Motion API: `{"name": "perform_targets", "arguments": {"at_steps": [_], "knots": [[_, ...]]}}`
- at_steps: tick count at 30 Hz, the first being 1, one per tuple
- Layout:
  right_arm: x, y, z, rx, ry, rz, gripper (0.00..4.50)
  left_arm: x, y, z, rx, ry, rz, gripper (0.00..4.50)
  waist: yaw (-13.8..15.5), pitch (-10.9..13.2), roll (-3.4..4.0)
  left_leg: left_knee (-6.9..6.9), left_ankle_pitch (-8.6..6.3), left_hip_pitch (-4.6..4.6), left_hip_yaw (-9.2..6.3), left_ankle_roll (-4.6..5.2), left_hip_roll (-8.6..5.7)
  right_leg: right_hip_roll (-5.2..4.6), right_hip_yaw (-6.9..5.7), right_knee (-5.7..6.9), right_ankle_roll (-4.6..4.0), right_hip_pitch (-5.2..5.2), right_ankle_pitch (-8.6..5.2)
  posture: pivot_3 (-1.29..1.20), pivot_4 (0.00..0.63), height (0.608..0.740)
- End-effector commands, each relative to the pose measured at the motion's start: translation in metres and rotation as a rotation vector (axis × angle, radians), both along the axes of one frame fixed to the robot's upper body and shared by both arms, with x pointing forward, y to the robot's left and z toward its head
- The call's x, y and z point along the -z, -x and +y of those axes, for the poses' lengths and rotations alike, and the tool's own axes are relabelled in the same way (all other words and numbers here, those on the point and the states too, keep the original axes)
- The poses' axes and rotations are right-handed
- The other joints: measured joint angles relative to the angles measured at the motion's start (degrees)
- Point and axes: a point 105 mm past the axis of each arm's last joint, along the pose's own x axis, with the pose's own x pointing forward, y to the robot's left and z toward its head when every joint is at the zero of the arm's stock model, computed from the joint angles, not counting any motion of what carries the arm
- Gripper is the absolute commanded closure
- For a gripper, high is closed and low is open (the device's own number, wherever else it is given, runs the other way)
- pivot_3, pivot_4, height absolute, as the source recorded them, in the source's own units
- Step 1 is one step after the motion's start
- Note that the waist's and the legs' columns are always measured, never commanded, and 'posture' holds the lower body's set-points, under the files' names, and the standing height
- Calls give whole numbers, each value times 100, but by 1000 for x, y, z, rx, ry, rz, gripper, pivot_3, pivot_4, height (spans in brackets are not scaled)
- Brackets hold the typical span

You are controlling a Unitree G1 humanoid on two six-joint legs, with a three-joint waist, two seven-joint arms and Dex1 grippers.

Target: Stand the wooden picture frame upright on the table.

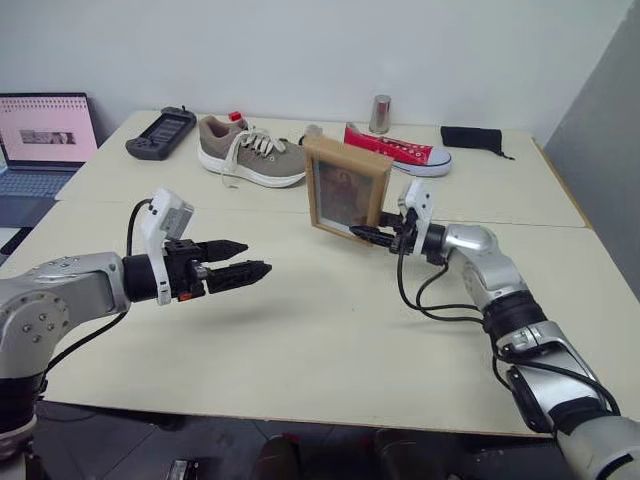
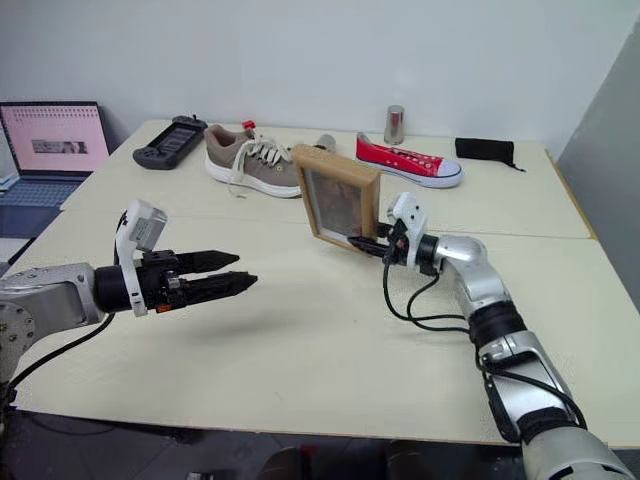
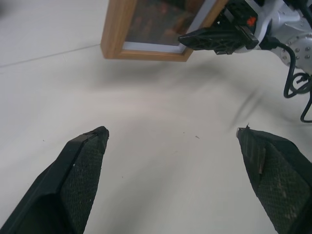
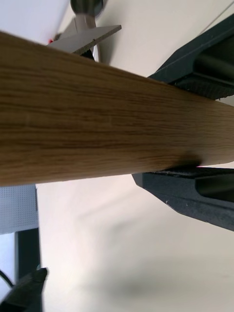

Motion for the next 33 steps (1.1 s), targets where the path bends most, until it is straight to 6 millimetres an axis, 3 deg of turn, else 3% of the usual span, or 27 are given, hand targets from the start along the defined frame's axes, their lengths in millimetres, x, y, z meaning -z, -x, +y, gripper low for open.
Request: {"name": "perform_targets", "arguments": {"at_steps": [1,8,17,24,33], "knots": [[-9,1,5,-50,-70,66,3186,-3,-2,-1,7,-39,-90,0,7,0,0,-2,0,-2,-1,1,0,0,-1,-1,0,-2,0,0,150,740],[24,8,12,-107,-37,194,3186,13,-12,-2,-28,-161,-230,0,4,2,2,-3,0,-41,2,1,1,0,-1,2,-1,-44,0,0,150,740],[52,5,12,-62,-42,258,3186,24,-13,-7,-31,-139,-237,0,-41,2,2,-1,0,-42,-1,2,2,1,-5,5,0,-43,0,0,150,740],[68,11,9,-71,-47,360,3186,28,-15,-6,-35,-135,-216,0,-42,1,1,0,0,-42,-5,2,2,1,-9,6,0,-40,0,0,150,740],[66,8,3,-39,-73,419,3186,31,-18,-5,-40,-141,-215,0,-39,1,1,0,0,-41,-8,1,1,1,-12,6,0,-36,0,0,150,740]]}}
